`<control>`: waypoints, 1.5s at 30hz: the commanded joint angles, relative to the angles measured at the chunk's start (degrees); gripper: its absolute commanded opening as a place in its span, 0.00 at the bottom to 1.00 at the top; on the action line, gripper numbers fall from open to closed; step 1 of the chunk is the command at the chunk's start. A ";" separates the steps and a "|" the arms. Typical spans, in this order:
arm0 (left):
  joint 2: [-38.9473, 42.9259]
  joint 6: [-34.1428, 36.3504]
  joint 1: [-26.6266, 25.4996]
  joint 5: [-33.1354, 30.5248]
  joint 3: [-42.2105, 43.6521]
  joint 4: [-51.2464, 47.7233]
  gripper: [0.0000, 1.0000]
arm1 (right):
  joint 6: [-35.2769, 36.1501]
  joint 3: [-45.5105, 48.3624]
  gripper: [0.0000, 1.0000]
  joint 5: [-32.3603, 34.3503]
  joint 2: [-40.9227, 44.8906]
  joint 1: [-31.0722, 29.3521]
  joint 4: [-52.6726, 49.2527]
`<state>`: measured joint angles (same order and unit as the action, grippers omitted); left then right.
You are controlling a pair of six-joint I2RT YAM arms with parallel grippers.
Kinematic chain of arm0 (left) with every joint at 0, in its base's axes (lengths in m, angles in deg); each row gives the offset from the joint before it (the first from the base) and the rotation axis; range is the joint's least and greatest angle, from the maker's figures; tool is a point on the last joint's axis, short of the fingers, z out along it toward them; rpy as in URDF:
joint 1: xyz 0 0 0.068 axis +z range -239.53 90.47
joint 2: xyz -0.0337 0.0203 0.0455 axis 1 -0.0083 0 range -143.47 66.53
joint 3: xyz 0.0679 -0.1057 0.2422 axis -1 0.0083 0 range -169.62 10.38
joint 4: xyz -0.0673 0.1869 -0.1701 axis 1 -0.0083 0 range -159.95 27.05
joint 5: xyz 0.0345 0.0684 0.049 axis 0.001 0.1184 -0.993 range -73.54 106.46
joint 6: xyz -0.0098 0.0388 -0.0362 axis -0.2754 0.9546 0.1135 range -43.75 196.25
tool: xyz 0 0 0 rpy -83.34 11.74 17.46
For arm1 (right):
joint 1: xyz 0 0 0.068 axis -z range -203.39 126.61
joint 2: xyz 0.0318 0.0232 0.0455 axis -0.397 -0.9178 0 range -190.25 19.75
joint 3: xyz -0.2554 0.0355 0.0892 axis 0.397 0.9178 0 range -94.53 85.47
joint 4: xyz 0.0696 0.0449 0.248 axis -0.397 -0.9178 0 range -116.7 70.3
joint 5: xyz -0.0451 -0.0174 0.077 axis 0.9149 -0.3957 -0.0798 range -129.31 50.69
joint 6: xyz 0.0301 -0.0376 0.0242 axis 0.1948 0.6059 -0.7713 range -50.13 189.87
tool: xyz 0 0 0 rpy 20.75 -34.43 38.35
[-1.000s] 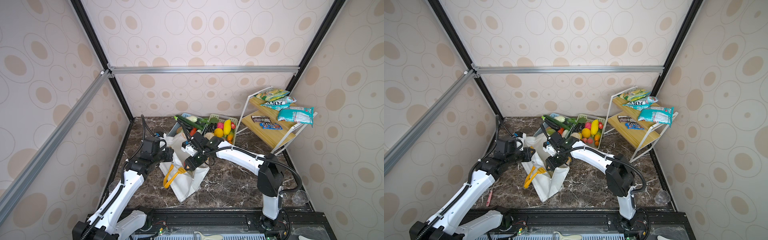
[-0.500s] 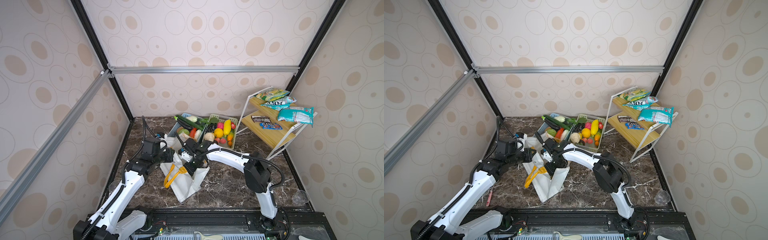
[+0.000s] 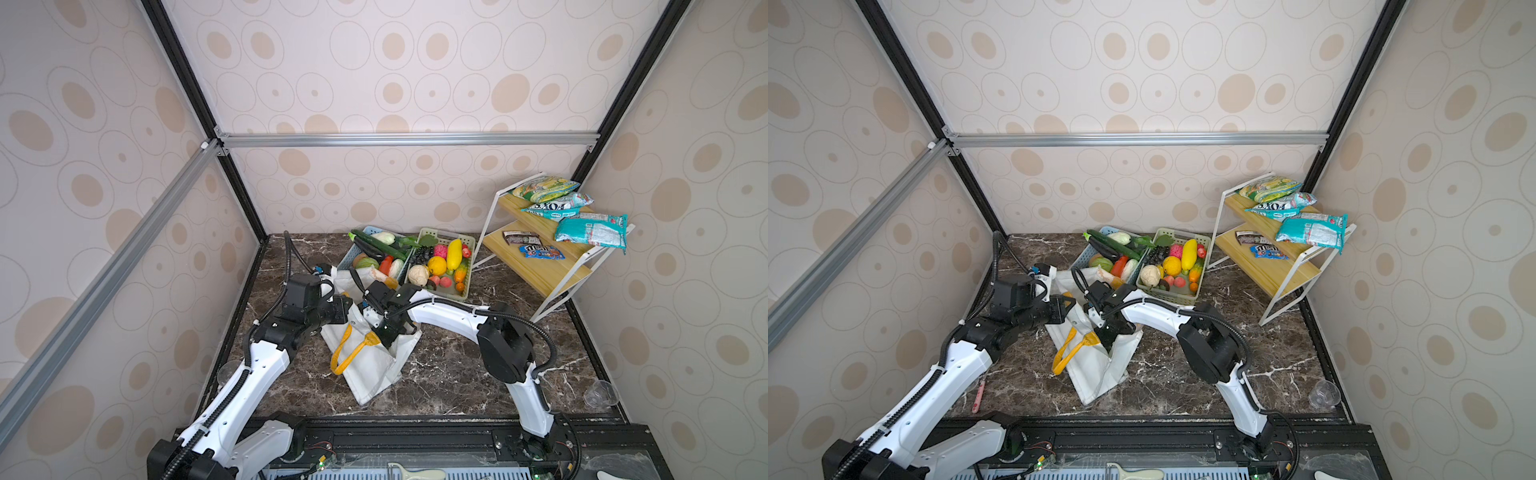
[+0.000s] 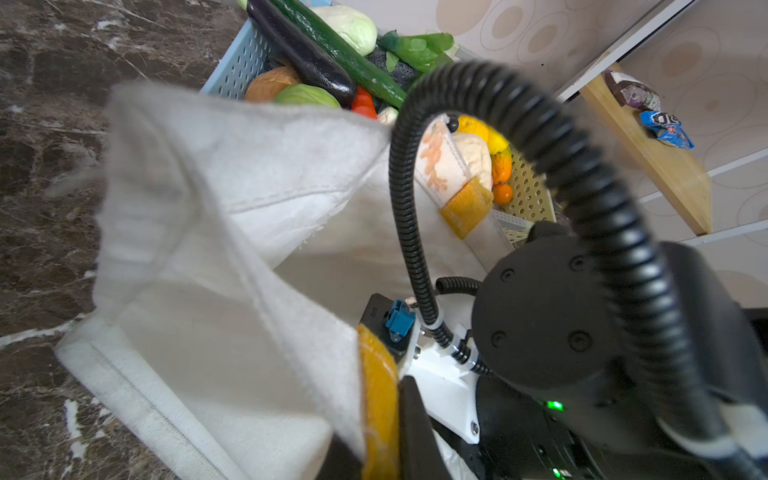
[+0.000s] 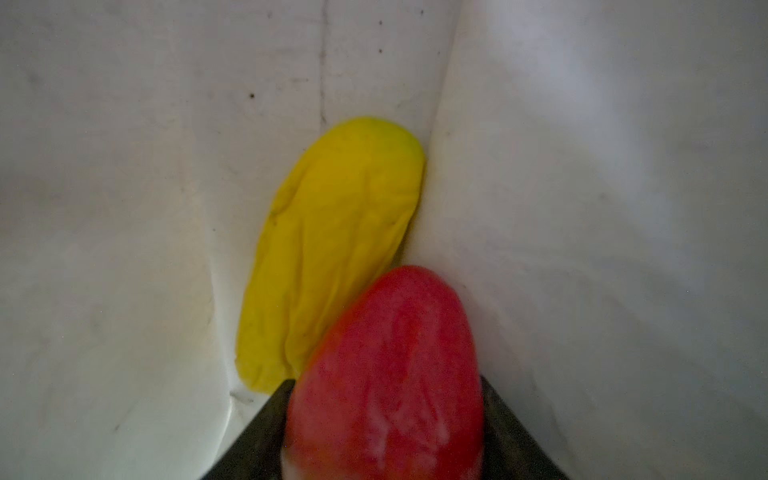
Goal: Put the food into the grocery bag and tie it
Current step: 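Lower the red fruit into the bag while the left gripper holds the rim, then open the right gripper to release the red fruit and lift out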
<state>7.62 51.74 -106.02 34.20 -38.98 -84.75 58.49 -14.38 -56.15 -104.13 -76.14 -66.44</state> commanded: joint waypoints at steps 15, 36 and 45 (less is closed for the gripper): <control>2.48 1.57 0.35 -1.07 0.54 3.94 0.00 | -1.02 -0.54 0.82 -1.24 3.94 -0.63 -1.58; 4.94 1.08 0.42 -1.56 2.18 2.96 0.00 | -3.91 -2.94 0.82 4.62 21.36 2.46 0.56; 5.36 1.72 0.58 -1.46 2.17 2.19 0.00 | -8.84 1.62 0.82 10.55 30.45 11.46 3.32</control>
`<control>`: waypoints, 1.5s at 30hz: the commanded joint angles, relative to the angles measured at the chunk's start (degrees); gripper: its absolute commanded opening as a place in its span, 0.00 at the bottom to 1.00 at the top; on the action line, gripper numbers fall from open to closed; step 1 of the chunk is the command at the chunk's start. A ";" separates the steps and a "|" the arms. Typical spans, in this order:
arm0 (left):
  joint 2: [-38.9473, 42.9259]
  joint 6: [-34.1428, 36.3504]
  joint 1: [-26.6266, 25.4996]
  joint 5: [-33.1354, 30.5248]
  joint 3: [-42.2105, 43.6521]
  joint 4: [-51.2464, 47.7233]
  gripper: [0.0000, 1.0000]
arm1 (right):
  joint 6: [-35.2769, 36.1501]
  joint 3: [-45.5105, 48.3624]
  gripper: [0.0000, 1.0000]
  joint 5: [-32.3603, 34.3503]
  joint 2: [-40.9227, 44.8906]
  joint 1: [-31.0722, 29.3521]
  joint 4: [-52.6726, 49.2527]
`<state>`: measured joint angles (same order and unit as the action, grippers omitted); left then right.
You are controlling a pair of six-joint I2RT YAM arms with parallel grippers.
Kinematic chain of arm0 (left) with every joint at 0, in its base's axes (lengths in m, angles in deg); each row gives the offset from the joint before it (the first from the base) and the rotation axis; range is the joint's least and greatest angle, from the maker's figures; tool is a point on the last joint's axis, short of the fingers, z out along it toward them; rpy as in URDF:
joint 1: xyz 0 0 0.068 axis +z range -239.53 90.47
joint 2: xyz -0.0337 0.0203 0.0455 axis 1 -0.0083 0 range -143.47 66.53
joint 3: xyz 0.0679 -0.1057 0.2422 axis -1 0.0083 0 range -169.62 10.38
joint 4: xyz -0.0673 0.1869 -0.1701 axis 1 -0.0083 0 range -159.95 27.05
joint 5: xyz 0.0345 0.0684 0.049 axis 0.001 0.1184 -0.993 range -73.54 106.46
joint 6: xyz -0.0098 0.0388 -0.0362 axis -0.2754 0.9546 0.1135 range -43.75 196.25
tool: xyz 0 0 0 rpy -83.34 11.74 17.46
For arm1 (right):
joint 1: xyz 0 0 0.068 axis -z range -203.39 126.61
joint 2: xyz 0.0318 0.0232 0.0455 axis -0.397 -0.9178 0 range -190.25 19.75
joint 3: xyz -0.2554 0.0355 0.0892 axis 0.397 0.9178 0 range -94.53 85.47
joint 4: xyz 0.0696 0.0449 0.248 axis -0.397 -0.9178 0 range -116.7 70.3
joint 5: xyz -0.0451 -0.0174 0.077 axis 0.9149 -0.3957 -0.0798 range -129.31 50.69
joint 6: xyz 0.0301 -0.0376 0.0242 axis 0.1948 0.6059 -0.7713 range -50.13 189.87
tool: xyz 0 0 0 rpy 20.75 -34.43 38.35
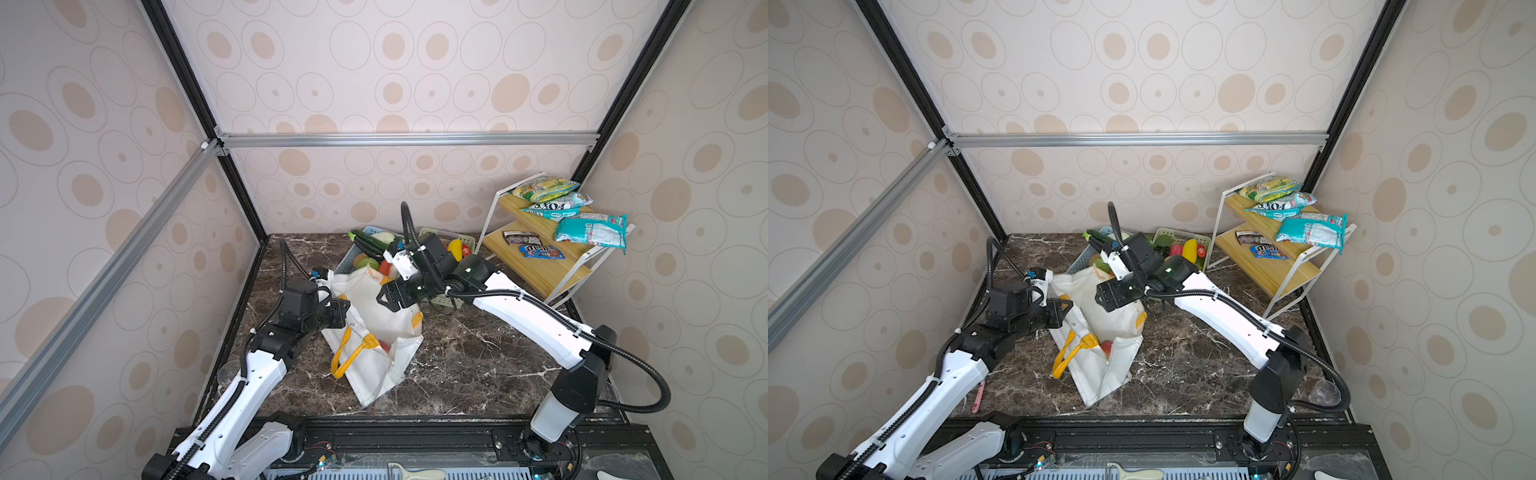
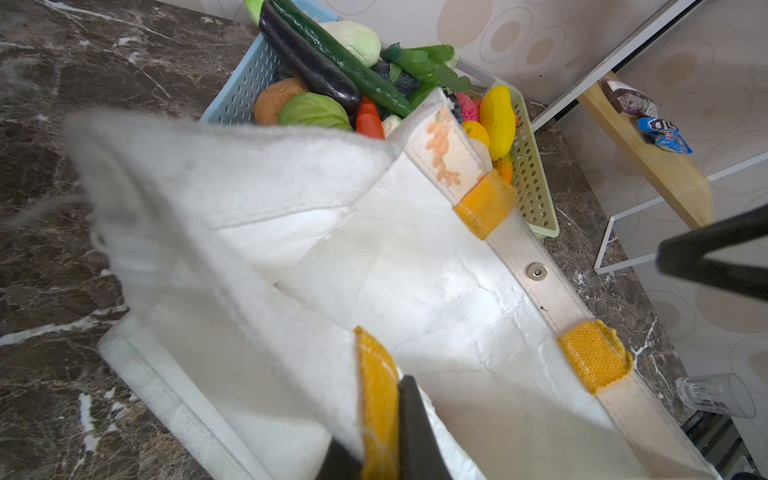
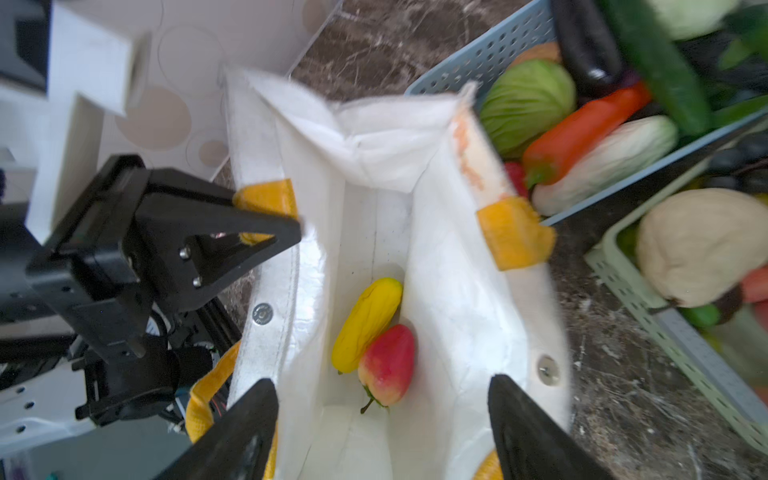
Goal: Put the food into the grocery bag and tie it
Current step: 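Open the right gripper to release the red fruit and lift out, then move the right gripper over the green fruit basket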
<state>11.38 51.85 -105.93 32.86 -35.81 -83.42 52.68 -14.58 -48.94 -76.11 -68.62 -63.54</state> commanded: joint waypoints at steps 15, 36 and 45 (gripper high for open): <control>1.78 1.45 0.48 0.76 -0.83 0.28 0.00 | -11.25 8.19 0.80 -1.31 -2.47 25.09 7.19; 0.07 2.02 0.47 0.28 -1.61 -0.54 0.00 | -6.92 -10.38 0.85 0.73 -24.25 20.35 4.27; -0.87 2.08 0.41 0.04 -2.06 -0.52 0.00 | -2.74 -20.95 0.85 9.12 -33.27 17.26 -4.29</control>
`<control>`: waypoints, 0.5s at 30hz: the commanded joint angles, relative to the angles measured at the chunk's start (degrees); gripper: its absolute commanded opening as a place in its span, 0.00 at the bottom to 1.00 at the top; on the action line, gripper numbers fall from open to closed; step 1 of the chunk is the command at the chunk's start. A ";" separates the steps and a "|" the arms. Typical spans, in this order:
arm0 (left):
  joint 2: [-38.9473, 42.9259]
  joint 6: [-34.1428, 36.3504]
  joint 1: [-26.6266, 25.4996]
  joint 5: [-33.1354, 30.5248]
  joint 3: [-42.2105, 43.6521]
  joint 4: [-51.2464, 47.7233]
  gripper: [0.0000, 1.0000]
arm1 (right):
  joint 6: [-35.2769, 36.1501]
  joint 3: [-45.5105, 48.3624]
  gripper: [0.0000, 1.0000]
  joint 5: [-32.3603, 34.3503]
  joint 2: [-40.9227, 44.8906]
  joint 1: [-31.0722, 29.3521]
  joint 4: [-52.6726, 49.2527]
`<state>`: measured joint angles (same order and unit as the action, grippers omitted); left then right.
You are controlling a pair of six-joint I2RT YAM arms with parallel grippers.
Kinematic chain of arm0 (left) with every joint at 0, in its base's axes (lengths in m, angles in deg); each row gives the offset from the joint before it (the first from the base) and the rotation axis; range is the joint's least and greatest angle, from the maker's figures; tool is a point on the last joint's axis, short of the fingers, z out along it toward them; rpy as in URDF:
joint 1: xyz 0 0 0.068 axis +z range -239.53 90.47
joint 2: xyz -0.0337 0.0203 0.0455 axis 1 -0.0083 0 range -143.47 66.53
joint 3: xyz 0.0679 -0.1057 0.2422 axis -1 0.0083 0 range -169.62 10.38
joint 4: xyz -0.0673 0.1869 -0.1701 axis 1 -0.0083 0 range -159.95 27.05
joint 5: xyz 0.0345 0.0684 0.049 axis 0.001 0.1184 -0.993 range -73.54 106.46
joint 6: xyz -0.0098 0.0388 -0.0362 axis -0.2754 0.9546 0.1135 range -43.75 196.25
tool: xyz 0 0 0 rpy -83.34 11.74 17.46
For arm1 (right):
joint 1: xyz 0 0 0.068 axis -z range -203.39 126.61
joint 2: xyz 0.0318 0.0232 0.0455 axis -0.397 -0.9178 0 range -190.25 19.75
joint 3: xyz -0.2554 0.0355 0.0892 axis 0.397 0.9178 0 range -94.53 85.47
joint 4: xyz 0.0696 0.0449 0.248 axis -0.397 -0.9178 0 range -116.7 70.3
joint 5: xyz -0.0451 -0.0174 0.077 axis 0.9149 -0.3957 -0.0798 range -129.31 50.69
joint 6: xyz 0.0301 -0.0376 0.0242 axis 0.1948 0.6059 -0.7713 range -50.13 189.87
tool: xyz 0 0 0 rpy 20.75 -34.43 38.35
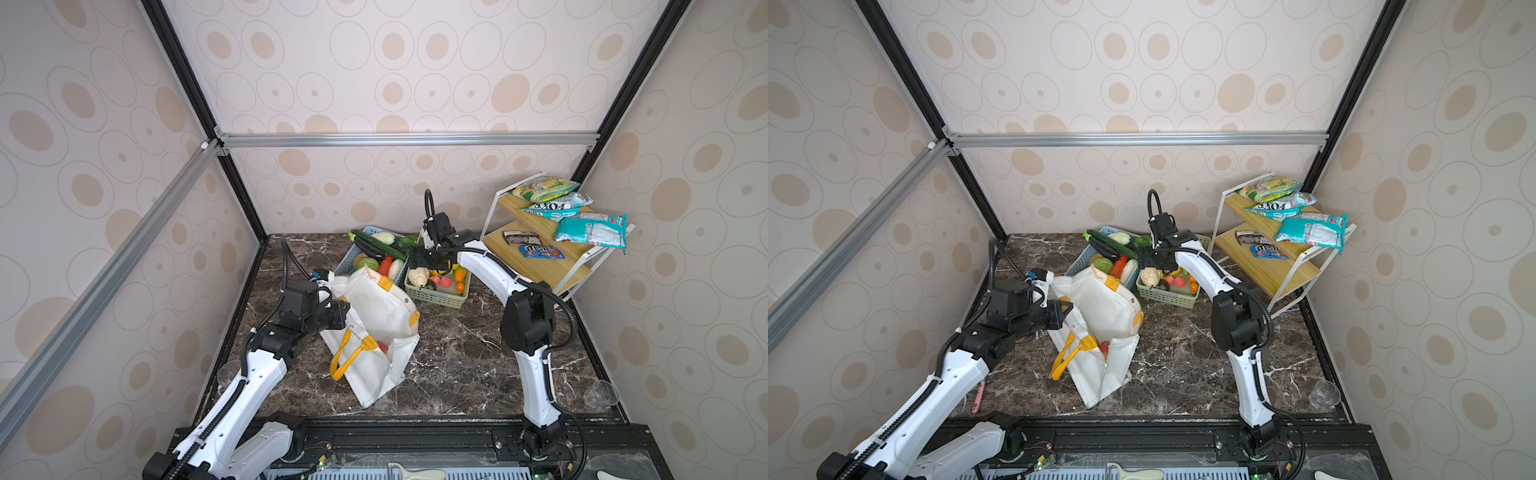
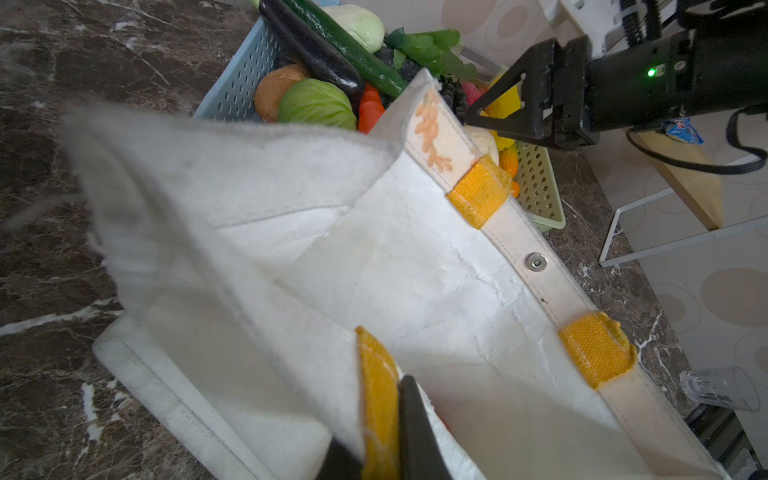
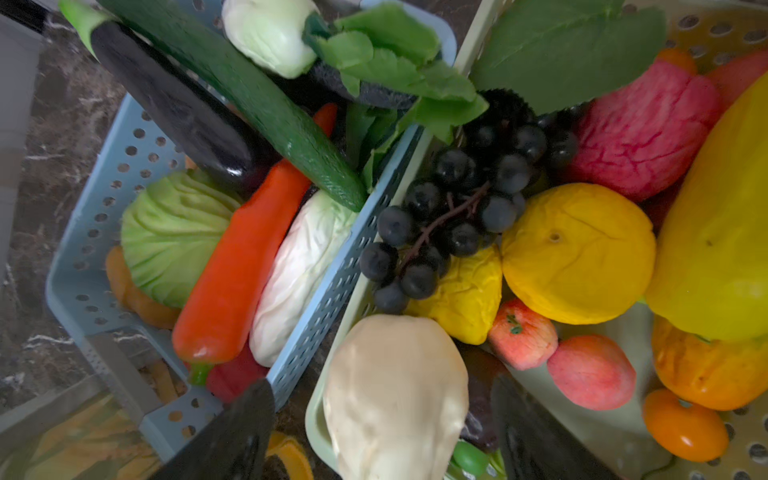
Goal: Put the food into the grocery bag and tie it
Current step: 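Move the right gripper over the green fruit basket, then lower the right gripper into the basket and grasp the cream-coloured fruit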
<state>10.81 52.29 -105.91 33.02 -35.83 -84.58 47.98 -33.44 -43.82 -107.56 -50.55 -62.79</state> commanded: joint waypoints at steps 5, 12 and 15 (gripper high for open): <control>-0.18 1.49 0.39 -0.02 -1.82 0.70 0.00 | 3.96 -3.14 0.85 6.26 -4.01 -1.87 -6.24; 0.52 1.18 0.43 0.33 -1.16 0.93 0.00 | 4.66 -4.06 0.84 6.70 -5.93 -2.18 -6.77; 0.50 1.28 0.40 0.37 -1.09 0.93 0.00 | 4.58 -3.79 0.84 6.41 -6.16 -2.19 -5.60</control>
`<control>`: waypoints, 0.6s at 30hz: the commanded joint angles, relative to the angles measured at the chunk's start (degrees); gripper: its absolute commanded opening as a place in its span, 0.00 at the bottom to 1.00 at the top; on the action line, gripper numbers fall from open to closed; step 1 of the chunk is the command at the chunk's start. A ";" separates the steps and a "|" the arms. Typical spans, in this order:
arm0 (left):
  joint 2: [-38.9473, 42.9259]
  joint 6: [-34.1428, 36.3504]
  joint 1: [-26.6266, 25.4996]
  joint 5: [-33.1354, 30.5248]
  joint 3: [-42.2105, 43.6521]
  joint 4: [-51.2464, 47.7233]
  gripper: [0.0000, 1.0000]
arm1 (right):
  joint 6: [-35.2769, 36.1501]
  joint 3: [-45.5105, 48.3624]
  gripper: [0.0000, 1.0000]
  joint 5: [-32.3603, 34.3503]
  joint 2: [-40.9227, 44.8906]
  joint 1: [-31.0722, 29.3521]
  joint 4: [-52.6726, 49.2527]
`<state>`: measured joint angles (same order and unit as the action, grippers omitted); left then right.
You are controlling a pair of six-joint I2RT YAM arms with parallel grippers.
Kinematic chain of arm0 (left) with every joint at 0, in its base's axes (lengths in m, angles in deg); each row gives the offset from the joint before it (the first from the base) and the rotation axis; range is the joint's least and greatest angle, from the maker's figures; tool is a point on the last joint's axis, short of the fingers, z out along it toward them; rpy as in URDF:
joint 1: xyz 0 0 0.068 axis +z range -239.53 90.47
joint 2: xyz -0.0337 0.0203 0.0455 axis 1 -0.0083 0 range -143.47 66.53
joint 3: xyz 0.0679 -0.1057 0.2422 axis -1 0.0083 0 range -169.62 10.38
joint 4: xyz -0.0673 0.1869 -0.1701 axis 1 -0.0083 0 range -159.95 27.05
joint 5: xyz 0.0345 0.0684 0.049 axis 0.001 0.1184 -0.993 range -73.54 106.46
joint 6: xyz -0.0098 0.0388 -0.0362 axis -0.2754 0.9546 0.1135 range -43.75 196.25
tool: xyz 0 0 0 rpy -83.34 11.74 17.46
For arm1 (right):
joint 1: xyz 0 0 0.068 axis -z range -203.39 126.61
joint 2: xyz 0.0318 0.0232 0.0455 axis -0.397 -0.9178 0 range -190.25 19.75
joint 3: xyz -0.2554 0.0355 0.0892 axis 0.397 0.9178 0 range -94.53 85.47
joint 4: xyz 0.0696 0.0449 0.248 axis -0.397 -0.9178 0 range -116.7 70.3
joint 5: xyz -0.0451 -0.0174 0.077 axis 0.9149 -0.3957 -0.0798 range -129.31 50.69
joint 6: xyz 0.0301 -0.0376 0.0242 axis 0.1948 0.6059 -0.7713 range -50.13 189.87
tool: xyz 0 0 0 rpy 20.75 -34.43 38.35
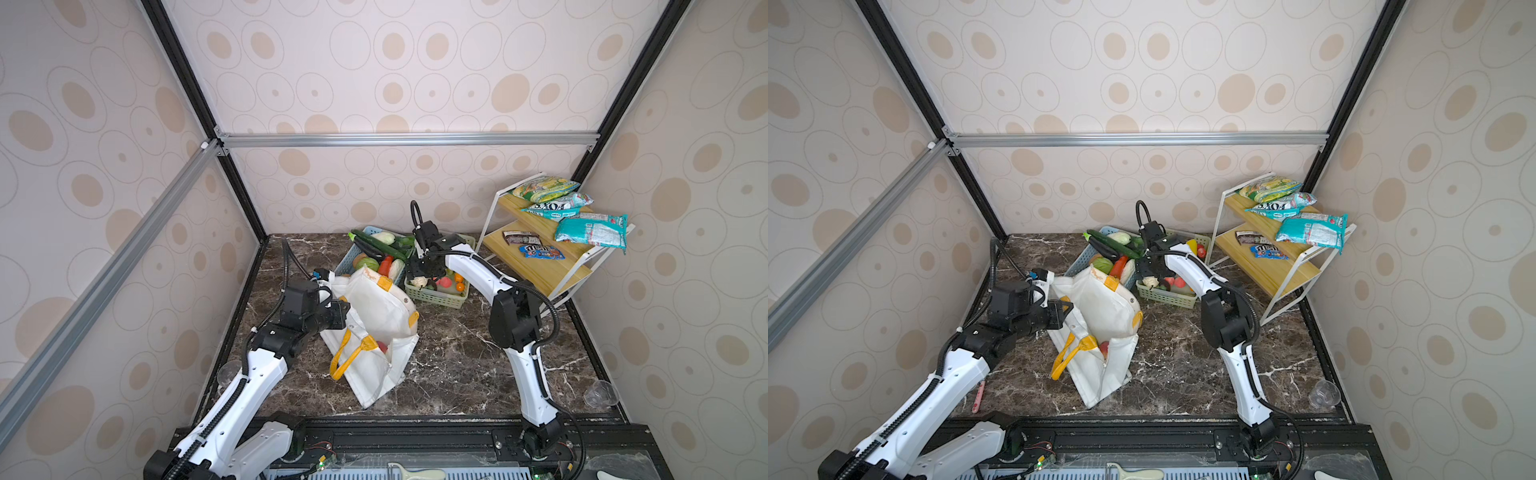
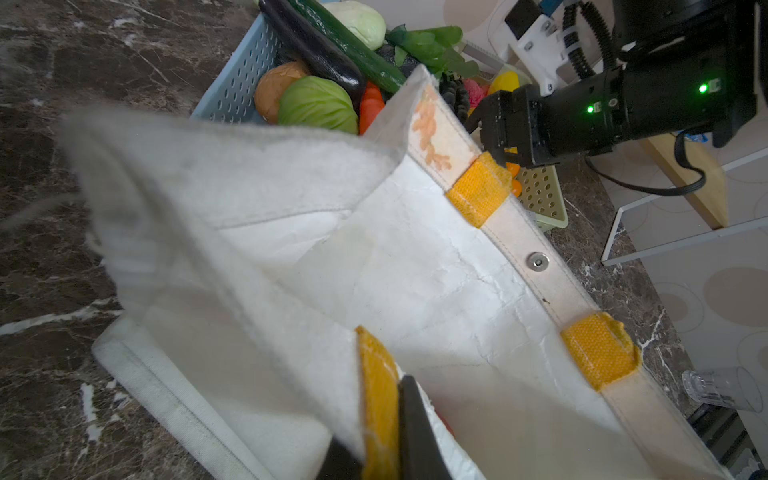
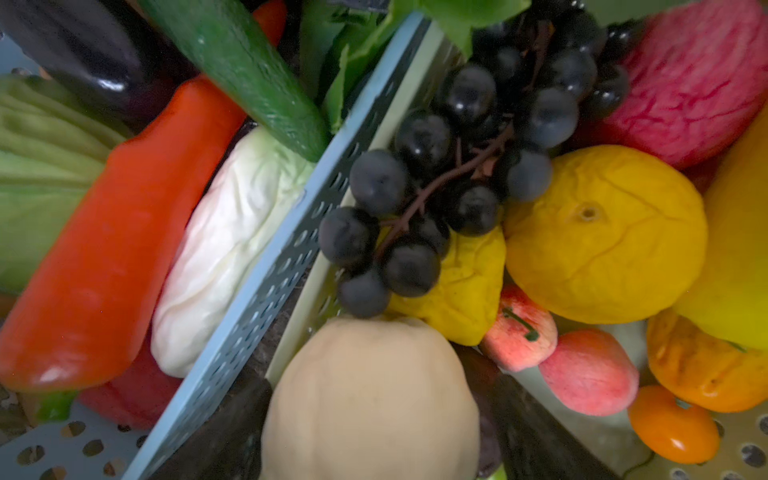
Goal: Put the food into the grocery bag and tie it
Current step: 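Lower the right gripper into the basket and grasp the cream-coloured fruit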
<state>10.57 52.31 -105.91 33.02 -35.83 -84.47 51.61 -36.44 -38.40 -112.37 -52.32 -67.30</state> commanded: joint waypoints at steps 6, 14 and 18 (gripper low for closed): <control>0.82 1.51 0.42 0.41 -1.48 0.60 0.00 | -0.03 -0.27 0.78 -0.85 -1.45 -0.41 0.39; 1.07 1.71 0.41 0.22 -1.10 0.51 0.00 | -0.65 3.16 0.69 -1.39 2.54 -0.39 2.51; 1.08 1.57 0.46 0.36 -1.01 0.83 0.00 | -0.32 3.50 0.69 -1.18 4.76 -0.42 2.33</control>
<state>10.61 52.53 -105.91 33.04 -35.83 -84.49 51.28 -33.73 -39.34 -111.21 -52.23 -64.32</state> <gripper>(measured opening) 0.110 0.696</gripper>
